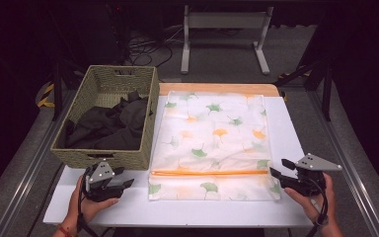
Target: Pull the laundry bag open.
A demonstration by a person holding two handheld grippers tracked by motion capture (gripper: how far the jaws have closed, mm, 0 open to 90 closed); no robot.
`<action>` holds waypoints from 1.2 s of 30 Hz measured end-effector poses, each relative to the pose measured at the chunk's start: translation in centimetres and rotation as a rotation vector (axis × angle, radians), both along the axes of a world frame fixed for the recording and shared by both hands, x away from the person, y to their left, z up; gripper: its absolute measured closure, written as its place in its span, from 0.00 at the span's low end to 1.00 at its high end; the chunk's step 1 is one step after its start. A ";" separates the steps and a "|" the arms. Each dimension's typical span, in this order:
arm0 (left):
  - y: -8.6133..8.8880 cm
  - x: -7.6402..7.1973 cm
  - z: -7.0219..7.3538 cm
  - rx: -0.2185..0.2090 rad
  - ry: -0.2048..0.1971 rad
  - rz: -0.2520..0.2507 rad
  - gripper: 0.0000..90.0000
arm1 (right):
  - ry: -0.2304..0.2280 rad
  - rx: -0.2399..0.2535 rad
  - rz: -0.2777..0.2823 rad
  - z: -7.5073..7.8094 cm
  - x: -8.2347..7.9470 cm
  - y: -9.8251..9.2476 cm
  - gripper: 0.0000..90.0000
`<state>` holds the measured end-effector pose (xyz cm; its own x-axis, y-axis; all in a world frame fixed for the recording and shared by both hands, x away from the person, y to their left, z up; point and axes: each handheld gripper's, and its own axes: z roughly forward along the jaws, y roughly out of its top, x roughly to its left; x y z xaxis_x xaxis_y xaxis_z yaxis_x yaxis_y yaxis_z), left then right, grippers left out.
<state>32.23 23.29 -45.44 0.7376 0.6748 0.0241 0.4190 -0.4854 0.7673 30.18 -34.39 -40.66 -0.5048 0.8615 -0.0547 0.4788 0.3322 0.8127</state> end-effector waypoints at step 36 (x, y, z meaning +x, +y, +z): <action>1.4 -0.6 -0.7 -0.053 0.009 0.026 0.10 | 0.171 -0.152 0.394 -3.5 7.6 15.1 0.36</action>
